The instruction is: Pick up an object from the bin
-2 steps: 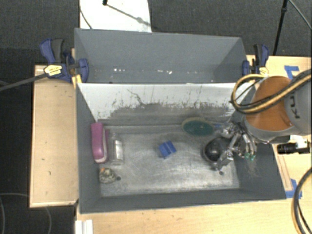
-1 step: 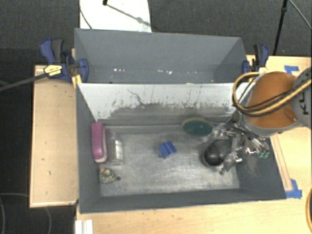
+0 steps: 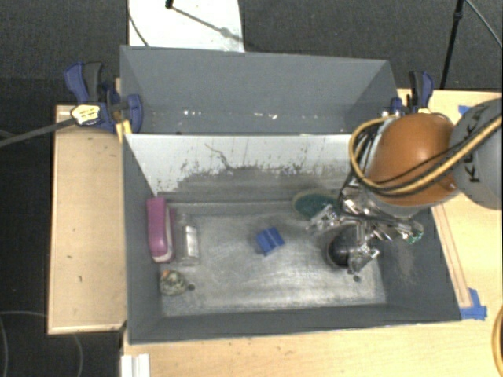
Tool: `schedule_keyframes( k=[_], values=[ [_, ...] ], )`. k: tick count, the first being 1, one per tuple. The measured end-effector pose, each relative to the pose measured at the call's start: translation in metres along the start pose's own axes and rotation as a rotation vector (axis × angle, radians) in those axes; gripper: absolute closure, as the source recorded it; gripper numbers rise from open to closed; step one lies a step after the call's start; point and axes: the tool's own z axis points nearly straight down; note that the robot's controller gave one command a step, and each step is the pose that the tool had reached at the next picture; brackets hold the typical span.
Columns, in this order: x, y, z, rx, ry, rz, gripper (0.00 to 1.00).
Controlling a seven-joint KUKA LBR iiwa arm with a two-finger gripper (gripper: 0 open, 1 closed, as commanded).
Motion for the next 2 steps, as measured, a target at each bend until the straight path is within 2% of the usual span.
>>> schedule_keyframes(
  k=[1,2],
  values=[
    [0.005,-0.071,0.029,-0.001,0.001,-0.442,0.00],
    [0.010,-0.082,0.028,-0.028,-0.015,-0.669,0.00]
  ],
)
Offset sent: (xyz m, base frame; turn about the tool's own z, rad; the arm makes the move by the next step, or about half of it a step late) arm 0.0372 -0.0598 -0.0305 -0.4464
